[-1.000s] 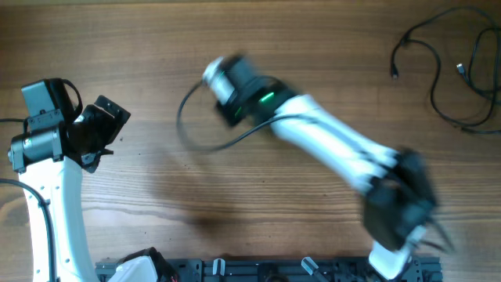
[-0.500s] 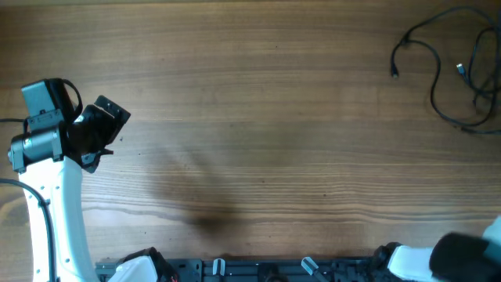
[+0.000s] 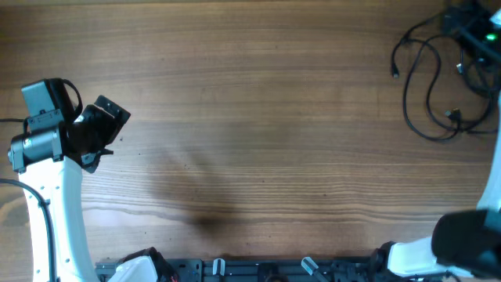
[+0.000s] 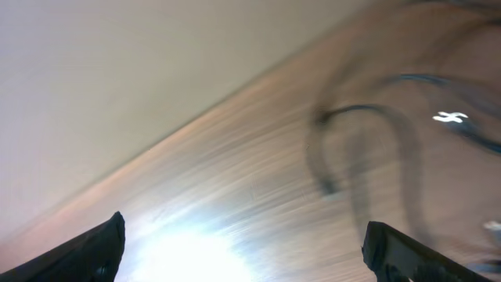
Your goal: Untangle cables
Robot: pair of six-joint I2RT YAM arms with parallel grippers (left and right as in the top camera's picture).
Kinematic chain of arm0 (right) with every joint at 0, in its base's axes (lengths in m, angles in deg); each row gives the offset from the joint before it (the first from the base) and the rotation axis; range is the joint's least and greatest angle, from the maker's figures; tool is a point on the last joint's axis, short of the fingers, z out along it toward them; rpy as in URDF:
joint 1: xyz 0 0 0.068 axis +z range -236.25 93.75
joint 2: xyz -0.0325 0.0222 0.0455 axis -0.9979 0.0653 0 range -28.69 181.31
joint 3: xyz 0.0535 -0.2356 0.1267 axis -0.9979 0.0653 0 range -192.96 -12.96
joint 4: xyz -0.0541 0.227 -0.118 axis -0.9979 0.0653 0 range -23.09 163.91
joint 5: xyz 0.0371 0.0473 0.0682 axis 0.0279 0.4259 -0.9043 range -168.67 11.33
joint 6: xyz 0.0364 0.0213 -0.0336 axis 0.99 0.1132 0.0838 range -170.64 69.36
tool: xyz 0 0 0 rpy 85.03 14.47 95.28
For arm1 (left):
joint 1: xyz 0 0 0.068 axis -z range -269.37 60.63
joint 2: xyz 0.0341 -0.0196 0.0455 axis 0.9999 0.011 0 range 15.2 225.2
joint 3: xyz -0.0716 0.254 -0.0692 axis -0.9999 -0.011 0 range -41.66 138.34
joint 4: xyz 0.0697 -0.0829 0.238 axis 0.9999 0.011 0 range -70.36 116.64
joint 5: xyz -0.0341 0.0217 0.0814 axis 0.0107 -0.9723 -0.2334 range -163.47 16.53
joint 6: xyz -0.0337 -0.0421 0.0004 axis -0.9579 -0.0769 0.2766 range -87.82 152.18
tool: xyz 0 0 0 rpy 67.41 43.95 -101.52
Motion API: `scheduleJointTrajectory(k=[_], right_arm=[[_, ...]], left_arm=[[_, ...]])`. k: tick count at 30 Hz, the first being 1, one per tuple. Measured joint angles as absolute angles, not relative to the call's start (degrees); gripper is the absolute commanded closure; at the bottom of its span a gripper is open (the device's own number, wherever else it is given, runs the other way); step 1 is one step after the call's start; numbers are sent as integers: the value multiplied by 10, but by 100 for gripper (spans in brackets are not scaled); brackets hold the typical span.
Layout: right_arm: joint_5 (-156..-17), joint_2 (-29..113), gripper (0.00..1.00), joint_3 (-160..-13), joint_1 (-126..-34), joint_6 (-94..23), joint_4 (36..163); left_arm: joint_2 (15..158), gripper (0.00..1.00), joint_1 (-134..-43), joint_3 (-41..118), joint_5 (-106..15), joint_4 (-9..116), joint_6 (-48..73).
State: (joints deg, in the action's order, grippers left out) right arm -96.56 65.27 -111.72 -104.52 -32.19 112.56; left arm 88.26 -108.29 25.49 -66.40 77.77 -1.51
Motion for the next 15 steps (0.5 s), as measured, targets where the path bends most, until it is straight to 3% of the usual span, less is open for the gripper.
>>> scheduleJointTrajectory(k=[7, 9, 15], right_arm=[[-975, 560, 0, -1118, -629, -465, 1190], [-965, 560, 0, -1118, -547, -476, 1196], [-938, 560, 0, -1118, -507, -489, 1200]], left_arm=[[883, 0, -1083, 255, -664, 777, -15], [883, 0, -1083, 255, -664, 778, -15], [883, 0, -1083, 255, -664, 777, -15]])
